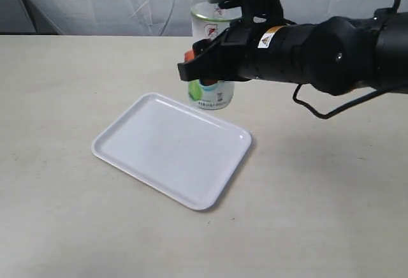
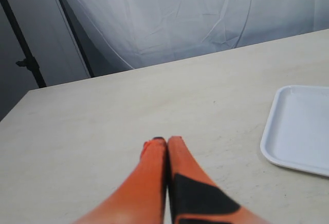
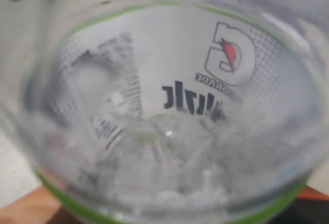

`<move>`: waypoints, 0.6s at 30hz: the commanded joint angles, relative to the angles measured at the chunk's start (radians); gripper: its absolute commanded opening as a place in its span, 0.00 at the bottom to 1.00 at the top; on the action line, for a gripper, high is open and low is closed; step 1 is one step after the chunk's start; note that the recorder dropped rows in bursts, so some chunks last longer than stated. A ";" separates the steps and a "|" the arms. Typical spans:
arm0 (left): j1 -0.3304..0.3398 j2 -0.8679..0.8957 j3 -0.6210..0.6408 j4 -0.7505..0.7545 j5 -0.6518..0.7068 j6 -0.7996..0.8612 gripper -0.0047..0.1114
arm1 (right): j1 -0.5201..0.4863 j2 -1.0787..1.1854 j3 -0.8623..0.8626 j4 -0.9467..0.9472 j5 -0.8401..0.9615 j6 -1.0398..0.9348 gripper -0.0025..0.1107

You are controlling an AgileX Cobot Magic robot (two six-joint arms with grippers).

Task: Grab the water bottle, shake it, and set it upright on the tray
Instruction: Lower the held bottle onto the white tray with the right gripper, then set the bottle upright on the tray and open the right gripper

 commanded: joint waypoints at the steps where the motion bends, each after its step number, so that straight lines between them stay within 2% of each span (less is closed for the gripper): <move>1: 0.000 -0.005 0.004 -0.005 0.002 -0.001 0.04 | 0.013 0.002 0.035 0.025 -0.255 -0.008 0.02; 2: 0.000 -0.005 0.004 -0.005 0.002 -0.001 0.04 | 0.013 0.019 0.045 0.012 -0.317 -0.001 0.02; 4: 0.000 -0.005 0.004 -0.005 0.002 -0.001 0.04 | 0.015 0.079 0.044 -0.160 -0.329 0.086 0.02; 5: 0.000 -0.005 0.004 -0.005 0.002 -0.001 0.04 | 0.013 0.138 0.044 -0.286 -0.362 0.191 0.02; 9: 0.000 -0.005 0.004 -0.005 0.002 -0.004 0.04 | 0.013 0.293 0.044 -0.441 -0.585 0.420 0.02; 14: 0.000 -0.005 0.004 -0.005 0.002 -0.004 0.04 | 0.013 0.412 -0.014 -0.566 -0.596 0.420 0.02; 18: 0.000 -0.005 0.004 -0.005 0.002 -0.004 0.04 | 0.013 0.445 -0.045 -0.566 -0.599 0.420 0.02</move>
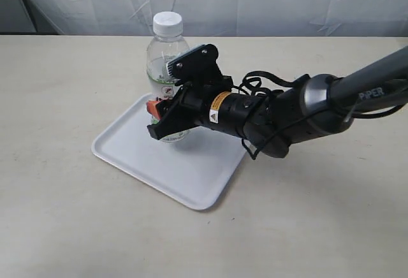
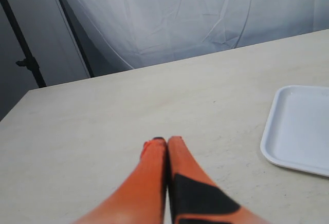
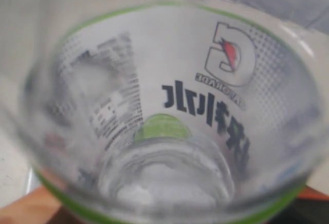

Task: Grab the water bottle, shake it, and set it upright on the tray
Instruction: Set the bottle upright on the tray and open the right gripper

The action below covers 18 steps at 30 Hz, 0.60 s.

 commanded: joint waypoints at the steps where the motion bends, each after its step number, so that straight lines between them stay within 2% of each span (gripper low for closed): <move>1: 0.000 -0.005 0.004 -0.005 0.002 -0.004 0.04 | -0.003 0.020 -0.041 -0.016 -0.054 0.005 0.02; 9: 0.000 -0.005 0.004 -0.005 0.002 -0.004 0.04 | -0.021 0.084 -0.092 -0.074 0.030 -0.046 0.02; 18: 0.000 -0.005 0.004 -0.005 0.002 -0.002 0.04 | -0.021 0.084 -0.092 -0.117 0.017 -0.048 0.02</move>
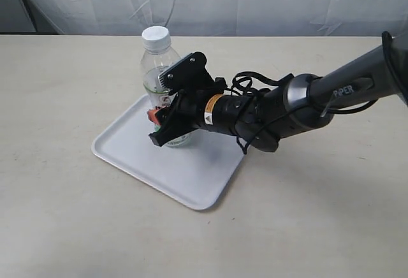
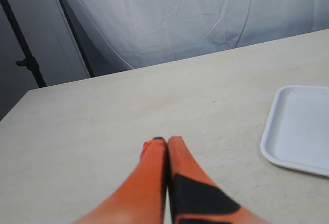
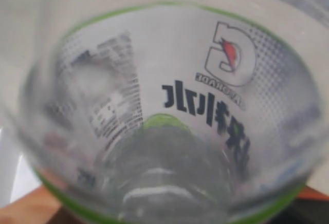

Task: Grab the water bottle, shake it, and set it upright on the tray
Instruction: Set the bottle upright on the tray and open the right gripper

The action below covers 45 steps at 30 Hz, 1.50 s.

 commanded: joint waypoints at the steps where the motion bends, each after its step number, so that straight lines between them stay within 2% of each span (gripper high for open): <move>1: 0.000 -0.005 0.004 -0.005 0.002 -0.002 0.04 | -0.005 -0.008 -0.007 -0.046 -0.041 -0.008 0.02; 14: 0.000 -0.005 0.004 -0.005 0.002 -0.002 0.04 | -0.005 -0.007 -0.007 -0.011 0.044 -0.008 0.03; 16: 0.000 -0.005 0.004 -0.005 0.002 -0.002 0.04 | -0.005 -0.007 -0.007 -0.002 0.065 -0.008 0.12; 21: 0.000 -0.005 0.004 -0.005 0.002 -0.002 0.04 | -0.003 -0.007 -0.007 0.002 0.110 -0.004 0.46; 23: 0.000 -0.005 0.004 -0.005 0.002 -0.002 0.04 | -0.003 -0.007 -0.007 0.004 0.124 -0.004 0.52; 31: 0.000 -0.005 0.004 -0.005 0.002 -0.002 0.04 | -0.003 -0.007 -0.007 0.035 0.229 0.000 0.53; 39: 0.000 -0.005 0.004 -0.005 0.002 -0.002 0.04 | -0.003 -0.007 -0.007 0.035 0.236 0.000 0.66; 45: 0.000 -0.005 0.004 -0.005 0.002 -0.002 0.04 | -0.003 -0.007 -0.007 0.035 0.242 0.000 0.66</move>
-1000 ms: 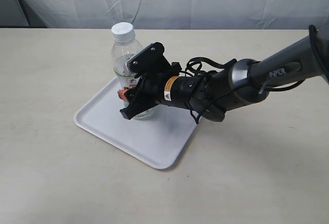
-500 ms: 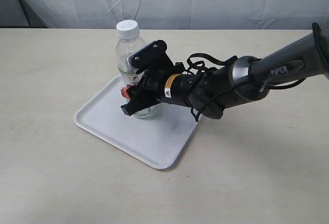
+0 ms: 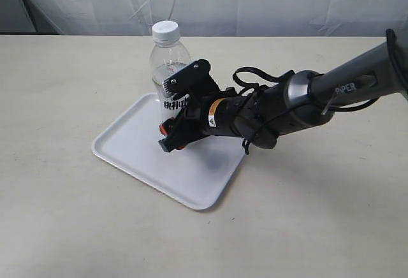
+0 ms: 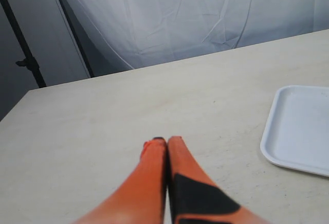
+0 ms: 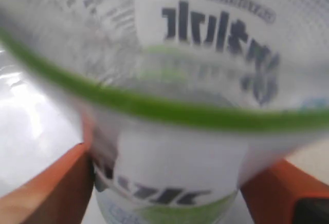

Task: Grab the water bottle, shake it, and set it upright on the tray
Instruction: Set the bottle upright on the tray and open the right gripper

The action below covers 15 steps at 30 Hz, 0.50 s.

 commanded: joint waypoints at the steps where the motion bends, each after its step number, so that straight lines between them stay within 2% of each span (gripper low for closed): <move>1: 0.000 -0.005 0.004 -0.005 0.002 -0.002 0.04 | -0.003 0.001 0.005 -0.008 0.038 -0.005 0.66; 6: 0.000 -0.005 0.004 -0.005 0.002 -0.002 0.04 | -0.003 -0.021 0.005 -0.008 0.153 -0.008 0.66; 15: 0.000 -0.005 0.004 -0.005 0.002 -0.002 0.04 | -0.003 -0.033 0.005 -0.008 0.229 -0.006 0.66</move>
